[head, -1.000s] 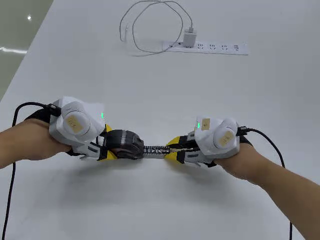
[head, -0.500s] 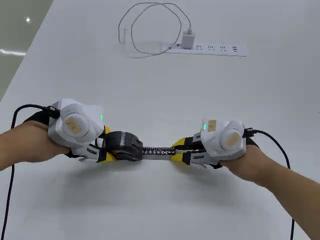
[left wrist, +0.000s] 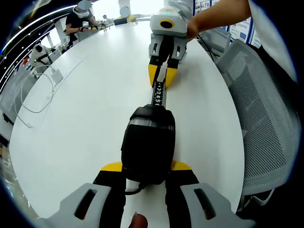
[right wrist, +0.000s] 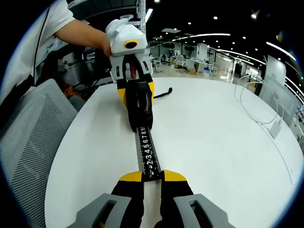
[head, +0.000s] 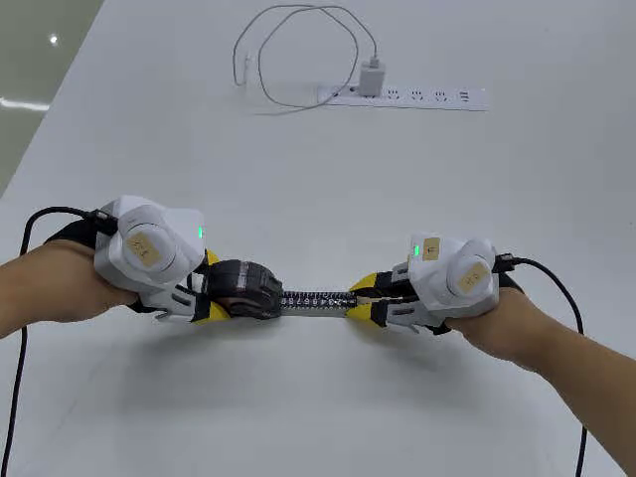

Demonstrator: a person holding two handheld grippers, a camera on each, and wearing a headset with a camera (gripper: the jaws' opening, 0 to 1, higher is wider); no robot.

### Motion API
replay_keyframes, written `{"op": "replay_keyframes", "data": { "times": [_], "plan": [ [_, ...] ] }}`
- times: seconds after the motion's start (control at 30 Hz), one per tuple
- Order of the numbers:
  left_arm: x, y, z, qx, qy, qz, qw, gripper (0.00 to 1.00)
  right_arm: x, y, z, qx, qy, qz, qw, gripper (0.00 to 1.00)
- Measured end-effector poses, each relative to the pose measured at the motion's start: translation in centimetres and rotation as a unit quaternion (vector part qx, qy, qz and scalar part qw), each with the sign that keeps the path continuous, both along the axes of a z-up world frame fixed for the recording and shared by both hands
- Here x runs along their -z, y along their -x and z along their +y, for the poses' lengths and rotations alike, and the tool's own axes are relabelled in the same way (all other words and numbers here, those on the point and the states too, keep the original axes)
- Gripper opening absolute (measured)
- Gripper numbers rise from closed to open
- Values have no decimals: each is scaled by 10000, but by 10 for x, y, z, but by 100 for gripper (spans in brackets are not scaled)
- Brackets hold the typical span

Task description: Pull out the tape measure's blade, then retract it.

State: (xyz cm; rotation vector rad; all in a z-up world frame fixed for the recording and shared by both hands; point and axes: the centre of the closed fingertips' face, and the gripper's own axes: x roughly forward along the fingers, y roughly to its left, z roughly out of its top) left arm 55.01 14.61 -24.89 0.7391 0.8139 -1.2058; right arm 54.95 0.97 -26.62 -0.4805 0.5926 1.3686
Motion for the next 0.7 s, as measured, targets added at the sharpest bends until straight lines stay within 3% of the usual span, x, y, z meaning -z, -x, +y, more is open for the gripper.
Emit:
{"op": "replay_keyframes", "data": {
  "times": [0.7],
  "plan": [
    [1, -1, 0, 2, -16, -7, 10000, 27, 0, -1, -25, 137, 112, -3, 9998, 8]
  ]
}}
